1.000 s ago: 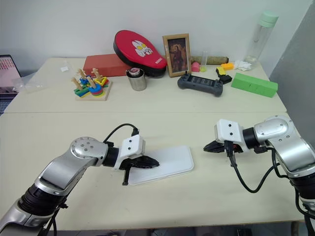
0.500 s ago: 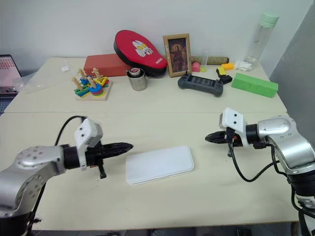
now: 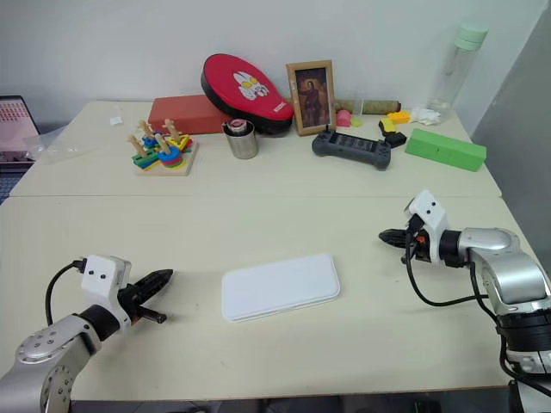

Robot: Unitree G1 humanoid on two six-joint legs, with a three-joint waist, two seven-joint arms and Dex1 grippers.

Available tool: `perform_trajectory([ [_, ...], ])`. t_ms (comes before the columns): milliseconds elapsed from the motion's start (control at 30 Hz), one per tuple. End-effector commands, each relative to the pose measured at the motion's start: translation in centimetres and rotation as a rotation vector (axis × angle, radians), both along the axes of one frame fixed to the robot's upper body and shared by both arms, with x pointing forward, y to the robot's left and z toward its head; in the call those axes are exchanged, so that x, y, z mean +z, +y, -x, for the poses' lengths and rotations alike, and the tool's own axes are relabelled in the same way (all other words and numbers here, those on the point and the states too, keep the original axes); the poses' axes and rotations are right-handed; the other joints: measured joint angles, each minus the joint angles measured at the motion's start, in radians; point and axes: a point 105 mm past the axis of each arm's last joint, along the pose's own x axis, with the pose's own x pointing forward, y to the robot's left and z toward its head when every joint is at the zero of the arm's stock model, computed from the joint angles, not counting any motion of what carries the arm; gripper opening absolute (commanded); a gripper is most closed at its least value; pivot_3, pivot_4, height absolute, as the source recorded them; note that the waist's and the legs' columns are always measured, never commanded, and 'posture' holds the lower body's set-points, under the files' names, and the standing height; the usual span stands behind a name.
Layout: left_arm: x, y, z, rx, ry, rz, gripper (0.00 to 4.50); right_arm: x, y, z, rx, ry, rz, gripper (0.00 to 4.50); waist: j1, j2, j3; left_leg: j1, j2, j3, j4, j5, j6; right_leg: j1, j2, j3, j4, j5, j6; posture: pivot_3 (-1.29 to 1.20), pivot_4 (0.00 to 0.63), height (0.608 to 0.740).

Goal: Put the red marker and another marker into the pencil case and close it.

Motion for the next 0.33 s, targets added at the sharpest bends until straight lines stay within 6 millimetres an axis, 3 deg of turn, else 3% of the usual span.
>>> perform_trajectory([
  [33,2.5,-0.1,0.2,-0.01,-0.087,-0.025,0.01,0.5,-0.7,0.1,-0.013,-0.033,-0.008,0.0,0.001,0.0,0.0,0.0,0.0,0.0,0.0,0.0,0.0,0.0,0.0,0.0,0.0,0.0,0.0,0.0,0.15,0.74],
  [333,3.1,-0.2,0.0,-0.019,-0.098,-0.009,0.01,-1.0,-0.9,1.5,-0.024,0.02,-0.013,0.0,0.004,0.0,0.0,0.0,0.0,0.0,0.0,0.0,0.0,0.0,0.0,0.0,-0.001,-0.001,0.0,0.0,0.15,0.74],
])
